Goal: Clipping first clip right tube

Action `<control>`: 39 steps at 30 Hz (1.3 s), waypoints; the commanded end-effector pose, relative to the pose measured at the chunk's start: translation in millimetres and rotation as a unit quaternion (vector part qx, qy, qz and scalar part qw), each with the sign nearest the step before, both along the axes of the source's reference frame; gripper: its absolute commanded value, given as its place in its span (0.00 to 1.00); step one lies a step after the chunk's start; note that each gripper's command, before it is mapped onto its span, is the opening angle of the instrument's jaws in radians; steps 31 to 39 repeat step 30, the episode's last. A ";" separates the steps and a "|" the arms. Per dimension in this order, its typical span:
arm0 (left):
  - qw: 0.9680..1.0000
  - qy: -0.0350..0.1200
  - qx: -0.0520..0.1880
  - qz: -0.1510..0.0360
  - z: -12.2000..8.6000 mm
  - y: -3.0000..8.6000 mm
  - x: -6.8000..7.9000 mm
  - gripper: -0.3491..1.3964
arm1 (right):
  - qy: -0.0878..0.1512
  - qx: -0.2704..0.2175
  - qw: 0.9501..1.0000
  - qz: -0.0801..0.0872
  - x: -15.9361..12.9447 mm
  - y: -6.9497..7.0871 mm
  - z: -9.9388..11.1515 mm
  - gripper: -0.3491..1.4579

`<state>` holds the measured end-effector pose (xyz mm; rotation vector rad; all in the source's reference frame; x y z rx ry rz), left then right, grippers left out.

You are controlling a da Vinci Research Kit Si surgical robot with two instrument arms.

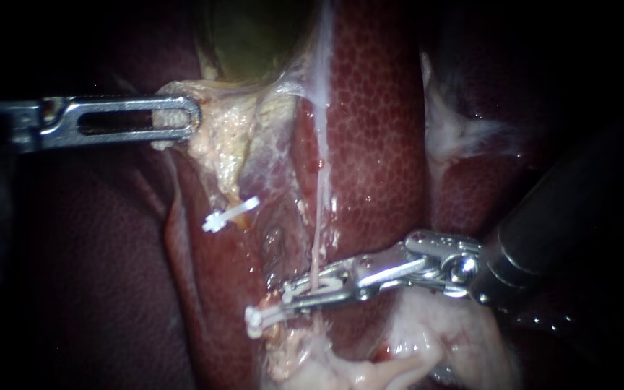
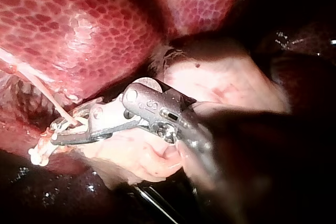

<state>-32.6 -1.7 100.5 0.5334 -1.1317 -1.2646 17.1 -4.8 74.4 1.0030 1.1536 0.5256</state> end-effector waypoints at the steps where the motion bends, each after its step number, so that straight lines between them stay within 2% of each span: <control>1: 1.000 0.000 0.000 0.000 0.0 0.0 0.0 0.00 | -0.002 0.005 1.000 0.000 0.0 0.0 -0.1 0.07; 4: 1.000 0.000 0.000 0.000 0.0 0.0 0.0 0.00 | -0.003 0.011 1.000 0.000 -0.2 0.1 -0.1 0.00; 15: 1.000 0.000 0.000 0.000 -0.1 -0.1 0.0 0.00 | -0.011 0.032 0.999 -0.001 -0.9 0.5 -0.6 0.00; 39: 1.000 0.000 0.000 0.000 -0.1 -0.1 0.0 0.00 | -0.010 0.035 0.999 -0.005 -0.7 0.2 -0.7 0.00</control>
